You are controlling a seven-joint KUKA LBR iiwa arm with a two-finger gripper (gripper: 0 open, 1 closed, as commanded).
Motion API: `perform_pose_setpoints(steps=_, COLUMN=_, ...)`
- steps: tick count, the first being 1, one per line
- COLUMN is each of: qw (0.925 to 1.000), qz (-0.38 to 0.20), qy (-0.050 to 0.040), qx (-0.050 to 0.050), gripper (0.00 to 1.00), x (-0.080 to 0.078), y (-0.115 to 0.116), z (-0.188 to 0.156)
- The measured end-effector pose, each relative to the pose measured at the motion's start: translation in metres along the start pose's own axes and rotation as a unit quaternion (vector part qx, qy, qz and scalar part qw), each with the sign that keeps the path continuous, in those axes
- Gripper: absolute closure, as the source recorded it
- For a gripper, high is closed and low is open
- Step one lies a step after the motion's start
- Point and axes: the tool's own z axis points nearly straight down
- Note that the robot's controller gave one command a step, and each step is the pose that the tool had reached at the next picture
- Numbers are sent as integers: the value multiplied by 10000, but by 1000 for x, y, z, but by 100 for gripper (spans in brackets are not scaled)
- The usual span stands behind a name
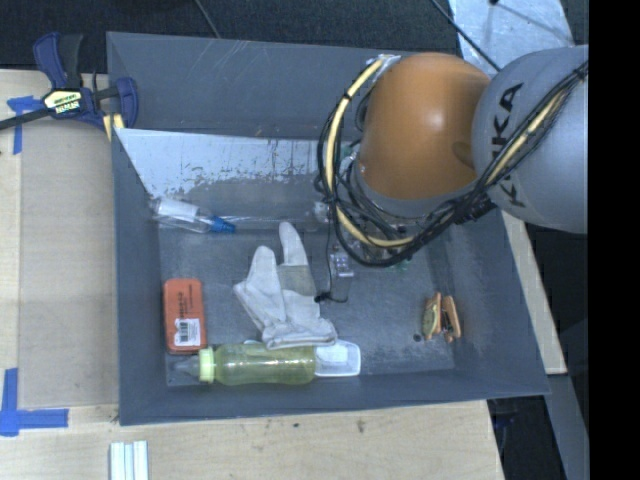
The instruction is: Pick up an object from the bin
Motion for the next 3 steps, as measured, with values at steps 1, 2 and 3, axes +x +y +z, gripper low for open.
perform_pose_setpoints(steps=1, qw=10000, qz=-1, qy=38, qx=4, gripper=0, x=23, y=3, z=-15)
perform_pose_setpoints(steps=2, qw=9975, qz=-708, qy=-18, qx=-1, gripper=0, x=34, y=7, z=-9)
perform_pose_setpoints(steps=3, qw=9999, qz=106, qy=-15, qx=-4, gripper=0, x=41, y=-5, z=48)
